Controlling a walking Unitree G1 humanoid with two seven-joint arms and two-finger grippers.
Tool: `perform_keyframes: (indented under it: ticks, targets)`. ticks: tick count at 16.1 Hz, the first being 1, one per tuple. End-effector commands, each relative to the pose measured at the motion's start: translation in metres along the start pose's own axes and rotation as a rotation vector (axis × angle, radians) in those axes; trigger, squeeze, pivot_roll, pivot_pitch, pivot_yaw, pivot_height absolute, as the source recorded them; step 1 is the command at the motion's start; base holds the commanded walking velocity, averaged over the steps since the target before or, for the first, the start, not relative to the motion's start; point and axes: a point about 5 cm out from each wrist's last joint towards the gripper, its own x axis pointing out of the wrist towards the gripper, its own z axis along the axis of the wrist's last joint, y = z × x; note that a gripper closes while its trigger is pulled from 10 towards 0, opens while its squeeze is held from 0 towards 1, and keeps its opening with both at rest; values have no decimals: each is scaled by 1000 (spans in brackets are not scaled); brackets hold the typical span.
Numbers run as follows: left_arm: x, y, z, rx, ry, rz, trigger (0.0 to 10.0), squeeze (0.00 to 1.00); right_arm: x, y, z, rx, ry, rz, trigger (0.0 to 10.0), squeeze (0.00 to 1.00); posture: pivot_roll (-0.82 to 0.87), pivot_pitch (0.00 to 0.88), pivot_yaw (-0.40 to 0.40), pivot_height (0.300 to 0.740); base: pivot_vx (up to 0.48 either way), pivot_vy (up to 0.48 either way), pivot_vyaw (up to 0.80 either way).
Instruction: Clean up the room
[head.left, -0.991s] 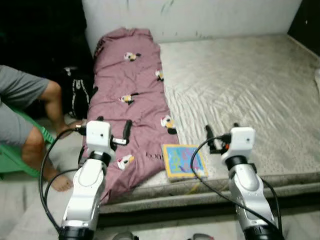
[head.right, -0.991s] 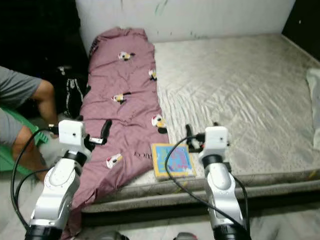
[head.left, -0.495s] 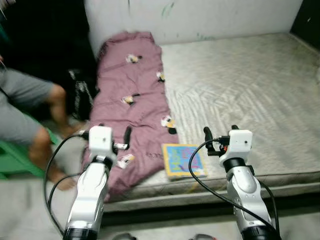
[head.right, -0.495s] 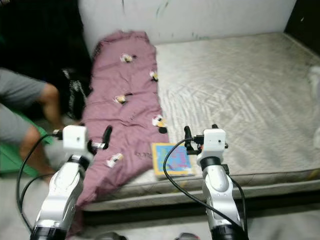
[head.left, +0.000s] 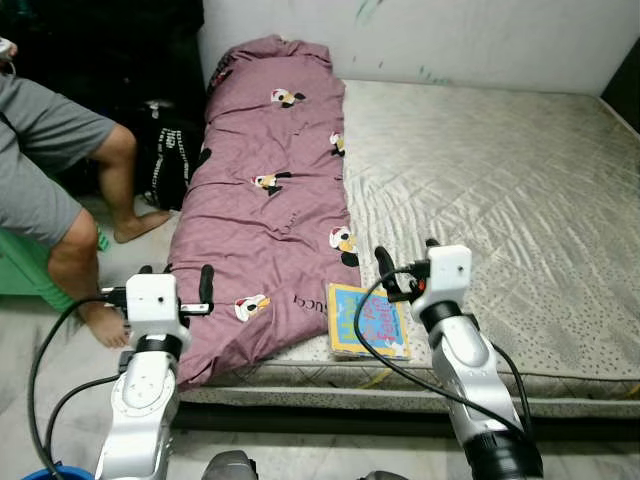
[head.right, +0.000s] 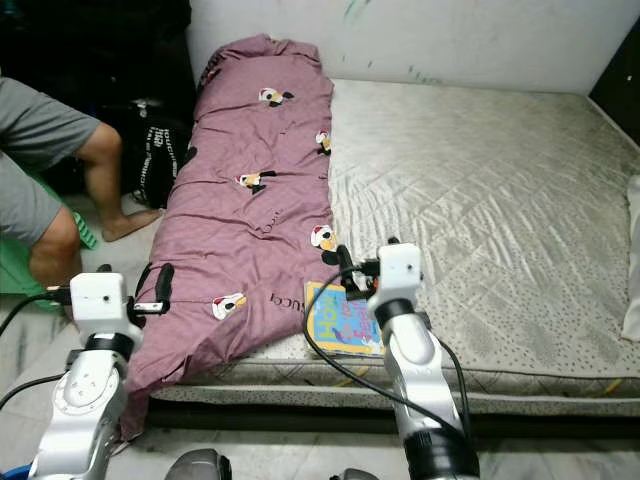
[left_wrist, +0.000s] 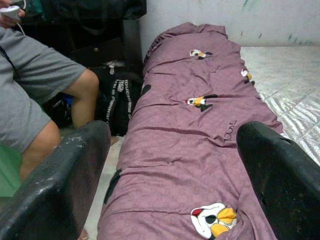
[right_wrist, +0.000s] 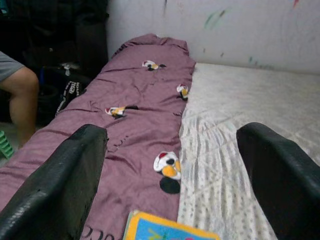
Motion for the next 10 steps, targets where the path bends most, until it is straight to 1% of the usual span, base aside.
perform_keyframes:
  ticks: [1, 3, 6, 10]
  targets:
    - [2, -2, 6, 6, -10, -25, 10000, 0, -2, -6, 5, 7, -15, -29, 10000, 0, 60, 0, -35, 740, 0, 0, 0]
    - [5, -4, 9, 7, -15, -37, 10000, 0, -4, -8, 5, 22, -15, -50, 10000, 0, 46, 0, -20, 740, 0, 0, 0]
    - [7, -10, 12, 3, -19, -67, 10000, 0, -7, -9, 7, 37, -16, -66, 10000, 0, 28, 0, -1, 740, 0, 0, -727]
    - [7, -14, 14, 0, -15, -101, 10000, 0, -10, -9, 9, 37, -15, -74, 10000, 0, 14, 0, 5, 740, 0, 0, 0]
